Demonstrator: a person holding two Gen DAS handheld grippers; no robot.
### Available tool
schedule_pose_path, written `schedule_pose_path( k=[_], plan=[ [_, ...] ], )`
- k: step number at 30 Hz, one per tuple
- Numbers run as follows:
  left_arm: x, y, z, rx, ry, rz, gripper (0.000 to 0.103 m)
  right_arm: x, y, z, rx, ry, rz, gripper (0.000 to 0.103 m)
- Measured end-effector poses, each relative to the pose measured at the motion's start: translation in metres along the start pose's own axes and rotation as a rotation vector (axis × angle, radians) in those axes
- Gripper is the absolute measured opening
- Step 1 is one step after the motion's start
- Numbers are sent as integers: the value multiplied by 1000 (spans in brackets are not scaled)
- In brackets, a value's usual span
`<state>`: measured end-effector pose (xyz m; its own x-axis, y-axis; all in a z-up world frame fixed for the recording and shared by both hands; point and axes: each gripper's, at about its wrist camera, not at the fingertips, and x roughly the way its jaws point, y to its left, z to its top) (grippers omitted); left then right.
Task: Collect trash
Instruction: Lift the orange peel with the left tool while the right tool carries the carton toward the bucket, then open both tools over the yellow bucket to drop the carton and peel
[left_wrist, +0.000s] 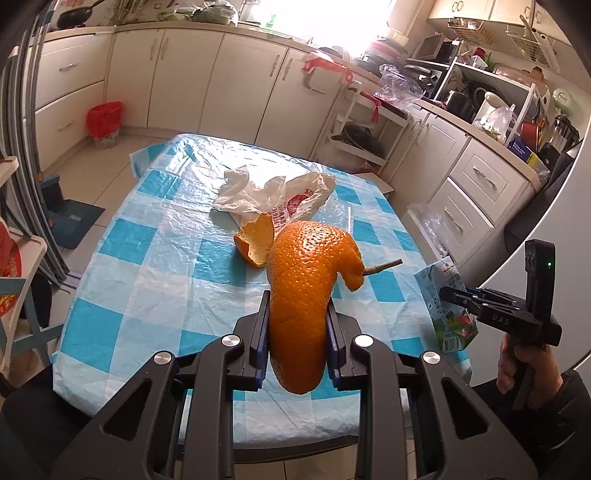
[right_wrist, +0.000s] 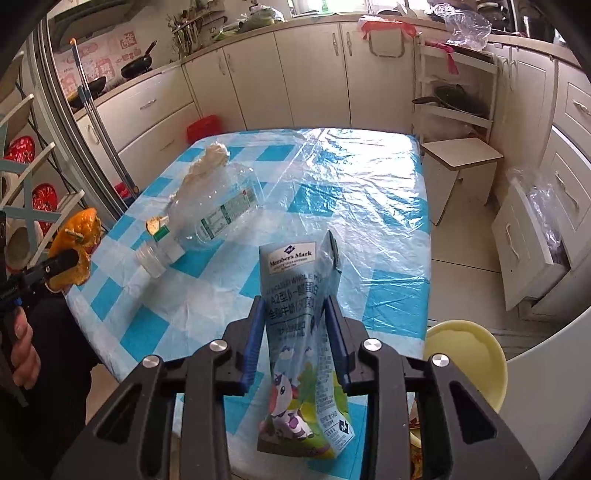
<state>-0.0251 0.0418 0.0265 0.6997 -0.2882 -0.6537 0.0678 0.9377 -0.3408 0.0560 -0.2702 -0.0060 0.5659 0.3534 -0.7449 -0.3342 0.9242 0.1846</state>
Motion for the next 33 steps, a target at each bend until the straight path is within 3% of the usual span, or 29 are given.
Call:
schedule_pose_path(
  k=[8, 20, 33],
  plan=[
    [2, -4, 0, 8, 7, -14, 23, -12, -20, 7, 121, -77, 35, 30],
    [10, -18, -1, 28, 22, -35, 23, -28, -40, 5, 204, -147, 29, 26],
    [34, -69, -1, 96, 66, -125, 23, -66, -103, -18, 394, -239, -88, 23]
  ],
)
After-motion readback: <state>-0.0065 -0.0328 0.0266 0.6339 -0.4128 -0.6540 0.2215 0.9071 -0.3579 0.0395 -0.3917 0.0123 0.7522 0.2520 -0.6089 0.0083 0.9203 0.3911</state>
